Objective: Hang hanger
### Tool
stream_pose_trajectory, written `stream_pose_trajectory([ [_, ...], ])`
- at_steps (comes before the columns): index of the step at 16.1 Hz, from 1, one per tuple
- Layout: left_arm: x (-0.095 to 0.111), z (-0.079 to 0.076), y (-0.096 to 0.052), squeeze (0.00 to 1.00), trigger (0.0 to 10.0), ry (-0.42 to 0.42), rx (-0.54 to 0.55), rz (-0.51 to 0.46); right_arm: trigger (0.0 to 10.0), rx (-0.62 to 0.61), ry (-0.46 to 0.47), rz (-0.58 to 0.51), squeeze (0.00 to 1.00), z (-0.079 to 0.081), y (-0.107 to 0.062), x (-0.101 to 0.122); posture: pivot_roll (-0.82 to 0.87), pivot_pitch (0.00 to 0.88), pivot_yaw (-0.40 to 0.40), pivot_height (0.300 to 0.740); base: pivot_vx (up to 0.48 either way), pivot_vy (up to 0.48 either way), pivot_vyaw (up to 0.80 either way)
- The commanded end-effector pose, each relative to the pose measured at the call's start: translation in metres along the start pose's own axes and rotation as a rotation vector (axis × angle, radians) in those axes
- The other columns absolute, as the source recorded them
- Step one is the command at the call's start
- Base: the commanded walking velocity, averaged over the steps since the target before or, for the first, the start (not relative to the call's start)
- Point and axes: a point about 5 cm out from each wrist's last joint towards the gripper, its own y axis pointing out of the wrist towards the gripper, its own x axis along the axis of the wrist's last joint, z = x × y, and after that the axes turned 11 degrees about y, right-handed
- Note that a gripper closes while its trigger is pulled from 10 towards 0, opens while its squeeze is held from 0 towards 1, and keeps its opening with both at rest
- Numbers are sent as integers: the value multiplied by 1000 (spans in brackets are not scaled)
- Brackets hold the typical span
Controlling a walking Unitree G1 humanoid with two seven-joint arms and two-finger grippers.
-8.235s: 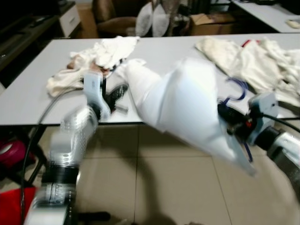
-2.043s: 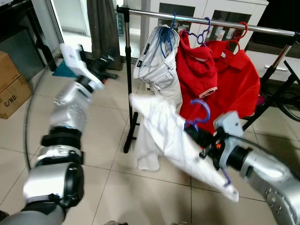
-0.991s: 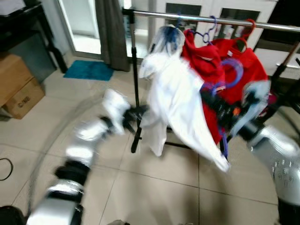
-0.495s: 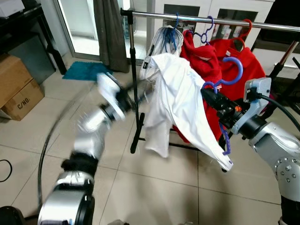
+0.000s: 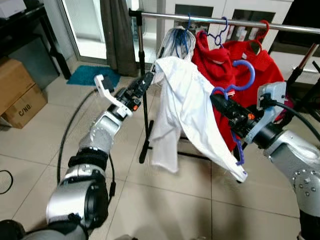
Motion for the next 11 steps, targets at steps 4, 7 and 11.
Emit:
stream_pose_trajectory([
  [4, -2, -9, 12, 0, 10000, -70, -92, 61, 10000, 52, -16, -16, 0, 10, 0, 5, -292, 0, 43, 740, 0, 0, 0],
  [7, -9, -20, 19, 0, 10000, -61, -184, 112, 10000, 54, -19, -5, 0, 12, 1, 2, -290, 0, 53, 740, 0, 0, 0],
  [11, -11, -25, 23, 0, 0, -80, -225, 126, 10000, 50, -24, 6, 0, 14, 1, -3, -293, 0, 71, 740, 0, 0, 0],
])
